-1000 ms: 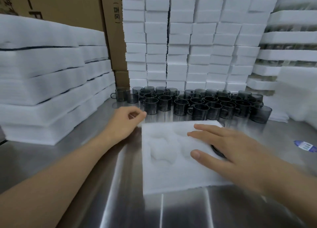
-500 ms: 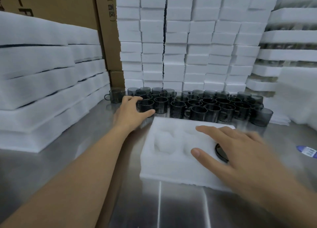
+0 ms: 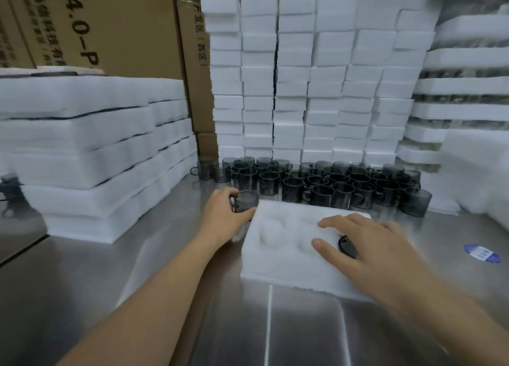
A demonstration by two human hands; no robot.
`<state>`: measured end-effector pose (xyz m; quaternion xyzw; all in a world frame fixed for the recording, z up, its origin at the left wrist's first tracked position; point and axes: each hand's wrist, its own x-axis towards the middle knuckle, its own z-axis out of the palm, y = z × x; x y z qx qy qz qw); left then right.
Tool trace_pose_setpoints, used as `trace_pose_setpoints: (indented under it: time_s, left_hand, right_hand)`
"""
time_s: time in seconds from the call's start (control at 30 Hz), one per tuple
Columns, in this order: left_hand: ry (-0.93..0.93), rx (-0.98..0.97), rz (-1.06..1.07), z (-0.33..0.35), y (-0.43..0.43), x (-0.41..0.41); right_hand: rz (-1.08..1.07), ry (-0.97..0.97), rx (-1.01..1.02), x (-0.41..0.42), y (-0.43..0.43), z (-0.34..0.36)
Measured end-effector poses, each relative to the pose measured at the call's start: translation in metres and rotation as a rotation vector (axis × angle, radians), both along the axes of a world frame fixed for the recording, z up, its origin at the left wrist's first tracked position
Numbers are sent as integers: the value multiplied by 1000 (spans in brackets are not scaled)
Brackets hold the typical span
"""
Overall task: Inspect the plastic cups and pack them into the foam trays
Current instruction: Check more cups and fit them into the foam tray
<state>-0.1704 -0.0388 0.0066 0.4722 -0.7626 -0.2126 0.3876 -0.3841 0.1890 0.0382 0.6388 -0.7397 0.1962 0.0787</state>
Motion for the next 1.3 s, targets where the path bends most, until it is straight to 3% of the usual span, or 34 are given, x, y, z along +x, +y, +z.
trace_pose_setpoints:
  time_s: [0.23, 0.37, 0.47, 0.67, 0.77, 1.03, 1.2, 1.3]
  left_hand:
    - [82, 141, -48, 1, 12, 19]
    - [156, 48, 26, 16, 16, 16]
    - [282, -198, 56, 45, 36, 14]
    - [525, -800, -121, 94, 99, -4]
    - [597, -918, -153, 100, 116, -9]
    - [701, -662, -189, 100, 125, -12]
    - [977, -213, -306, 111, 127, -13]
    - [1008, 128, -376, 120, 126, -11]
  right_hand:
    - [38, -30, 17, 0, 1, 2]
    - [31, -32, 26, 0, 1, 3]
    - [36, -40, 20, 0, 2, 4]
    - [37, -35, 19, 1, 2, 5]
    - [34, -31, 21, 2, 3, 6]
    - [44, -29, 10, 4, 5, 9]
    - [44, -36, 14, 3, 5, 8]
    - [50, -35, 16, 3, 5, 8]
